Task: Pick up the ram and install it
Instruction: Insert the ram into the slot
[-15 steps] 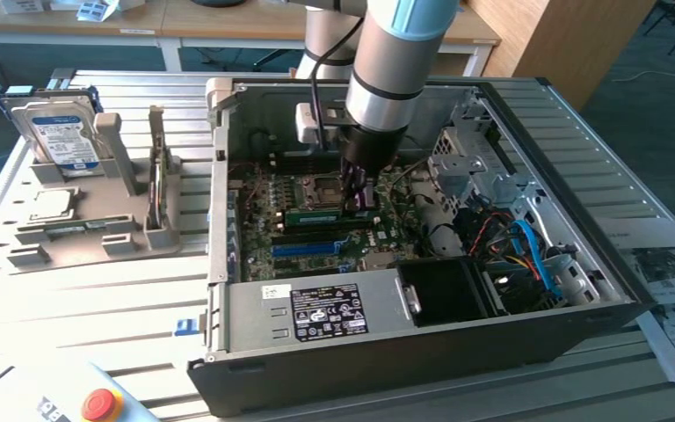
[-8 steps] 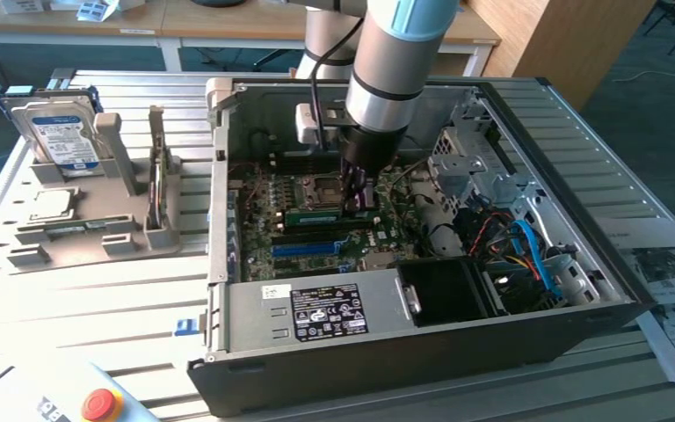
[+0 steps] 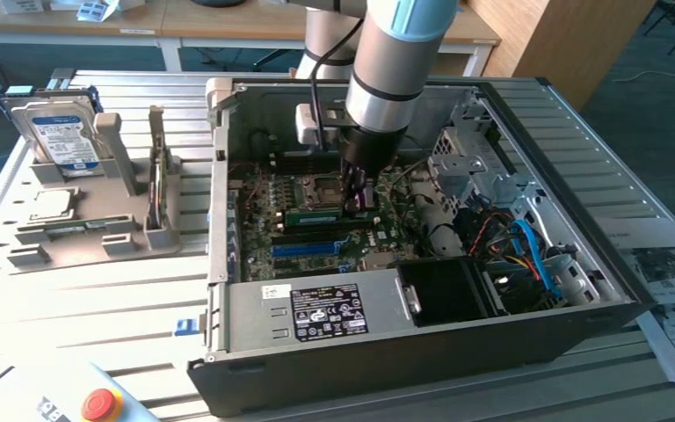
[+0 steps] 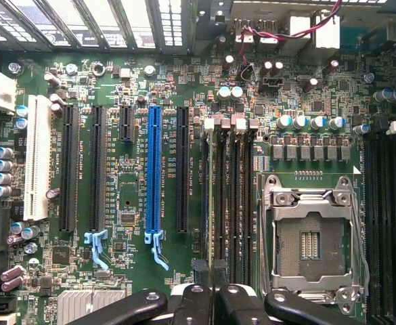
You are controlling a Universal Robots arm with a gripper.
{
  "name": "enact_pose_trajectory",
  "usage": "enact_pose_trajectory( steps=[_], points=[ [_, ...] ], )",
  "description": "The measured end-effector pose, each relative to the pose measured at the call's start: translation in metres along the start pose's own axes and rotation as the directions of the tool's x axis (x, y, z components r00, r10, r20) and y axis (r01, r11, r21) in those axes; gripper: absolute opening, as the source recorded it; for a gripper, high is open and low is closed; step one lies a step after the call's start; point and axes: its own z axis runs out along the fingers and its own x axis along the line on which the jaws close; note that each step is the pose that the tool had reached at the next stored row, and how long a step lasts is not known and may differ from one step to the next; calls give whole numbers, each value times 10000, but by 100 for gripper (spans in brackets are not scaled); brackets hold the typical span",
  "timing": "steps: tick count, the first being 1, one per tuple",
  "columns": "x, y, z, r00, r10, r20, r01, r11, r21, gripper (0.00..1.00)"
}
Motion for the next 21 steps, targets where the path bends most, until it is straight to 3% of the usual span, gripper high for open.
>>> enact_pose_trajectory(
  steps=[16, 17, 18, 19, 20, 21],
  points=[
    [2, -3, 53, 10000, 0, -2, 0, 10000, -1, 12],
    [2, -3, 54, 10000, 1, 1, -1, 10000, 0, 12],
    [2, -3, 54, 10000, -1, 41, 1, 10000, -1, 13],
    [2, -3, 54, 10000, -2, 41, 2, 10000, -2, 25],
    [2, -3, 54, 10000, -2, 42, 2, 10000, -1, 25],
    [2, -3, 54, 10000, -2, 42, 2, 10000, -1, 31]
  ],
)
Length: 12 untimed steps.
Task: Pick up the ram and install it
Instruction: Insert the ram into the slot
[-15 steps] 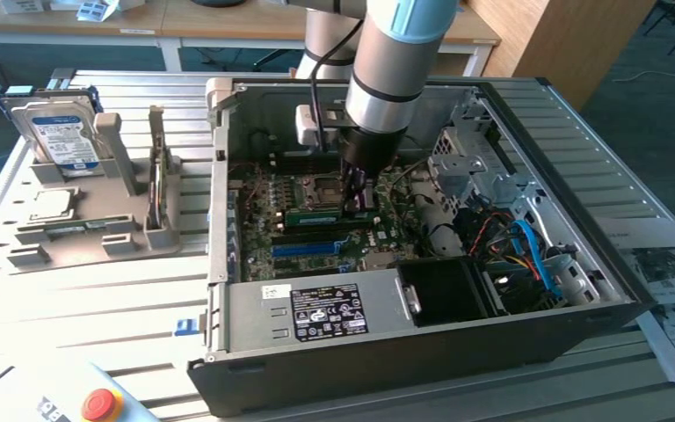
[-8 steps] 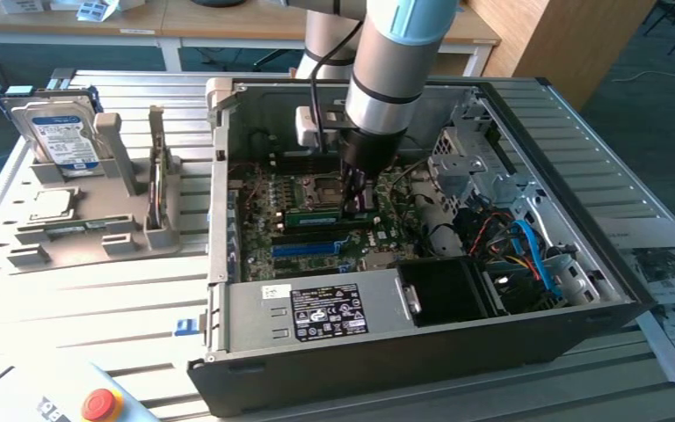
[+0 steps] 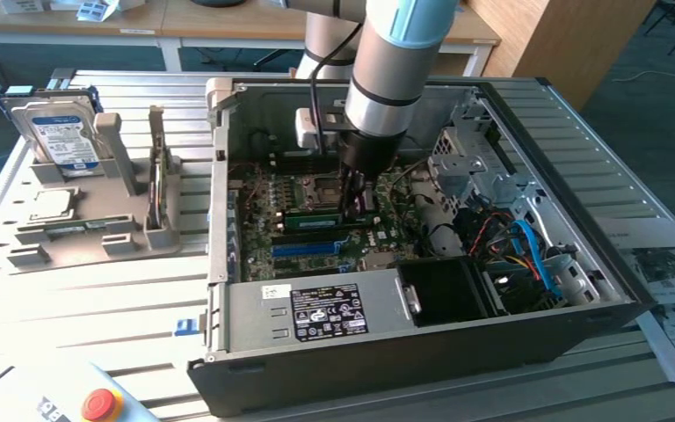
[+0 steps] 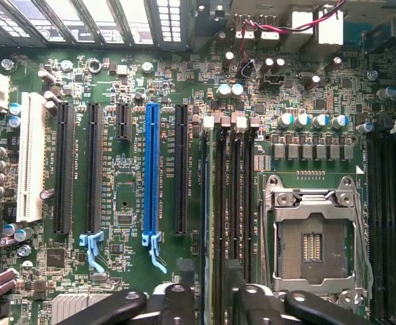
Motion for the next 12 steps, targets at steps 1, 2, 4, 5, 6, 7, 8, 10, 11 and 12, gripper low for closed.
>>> enact_pose_trajectory(
  steps=[1, 2, 4, 5, 6, 7, 8, 10, 11, 12],
  points=[
    [0, 0, 0, 10000, 0, 0, 0, 10000, 0, 31],
    [0, 0, 0, 10000, 0, 0, 0, 10000, 0, 31],
    [0, 0, 0, 10000, -1, 0, 1, 10000, 0, 31],
    [0, 0, 0, 10000, 0, 0, 0, 10000, -1, 31],
    [0, 0, 0, 10000, 0, 0, 0, 10000, 0, 31],
    [0, 0, 0, 10000, 0, 0, 0, 10000, -1, 31],
    [0, 0, 0, 10000, 0, 0, 0, 10000, 0, 31],
    [0, 0, -3, 10000, 0, 1, 0, 10000, 0, 31],
    [0, 1, -8, 10000, 0, 0, 0, 10000, 0, 31],
    [0, 1, -15, 10000, 1, -2, -1, 10000, -1, 31]
  ],
)
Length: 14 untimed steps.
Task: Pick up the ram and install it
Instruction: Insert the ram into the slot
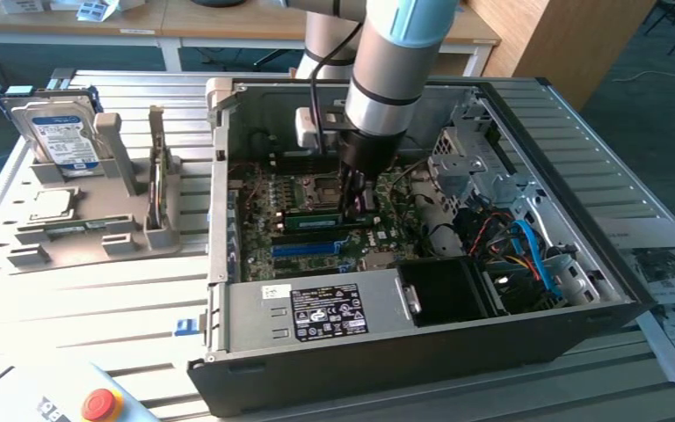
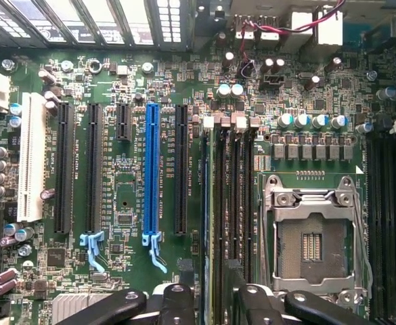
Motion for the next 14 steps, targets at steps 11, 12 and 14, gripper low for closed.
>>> enact_pose_trajectory(
  steps=[11, 12, 14],
  points=[
    [-8, 11, -196, 10000, 2, -59, -2, 10000, 1, 31],
    [-9, 12, -225, 10000, 2, -60, -2, 10000, 2, 31],
    [-12, 16, -290, 10000, 3, -65, -3, 10000, 2, 31]
  ],
)
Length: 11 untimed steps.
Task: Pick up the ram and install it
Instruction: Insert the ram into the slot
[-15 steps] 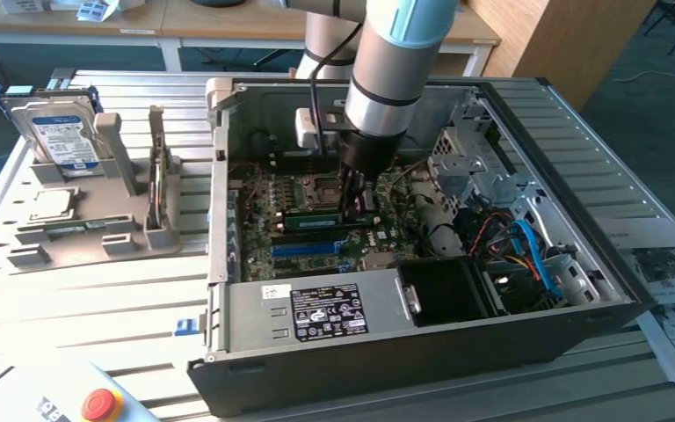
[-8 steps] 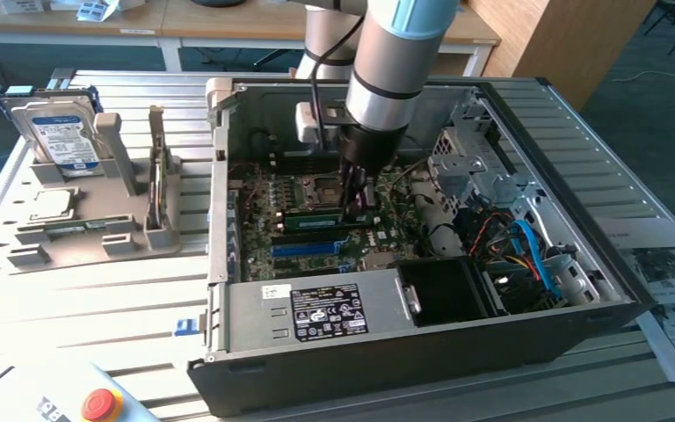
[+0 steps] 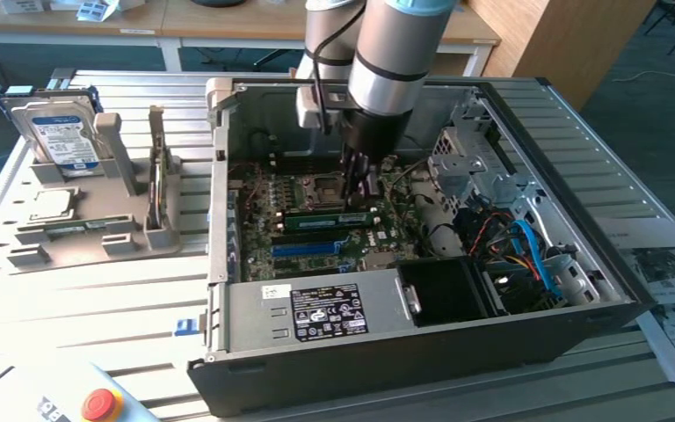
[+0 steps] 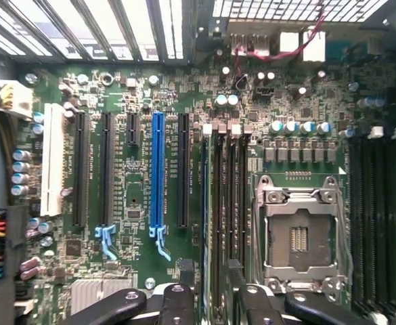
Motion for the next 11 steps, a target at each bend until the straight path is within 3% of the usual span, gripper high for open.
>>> enact_pose_trajectory(
  steps=[11],
  points=[
    [-13, 23, -410, 10000, 3, -46, -3, 10000, 1, 31]
  ],
)
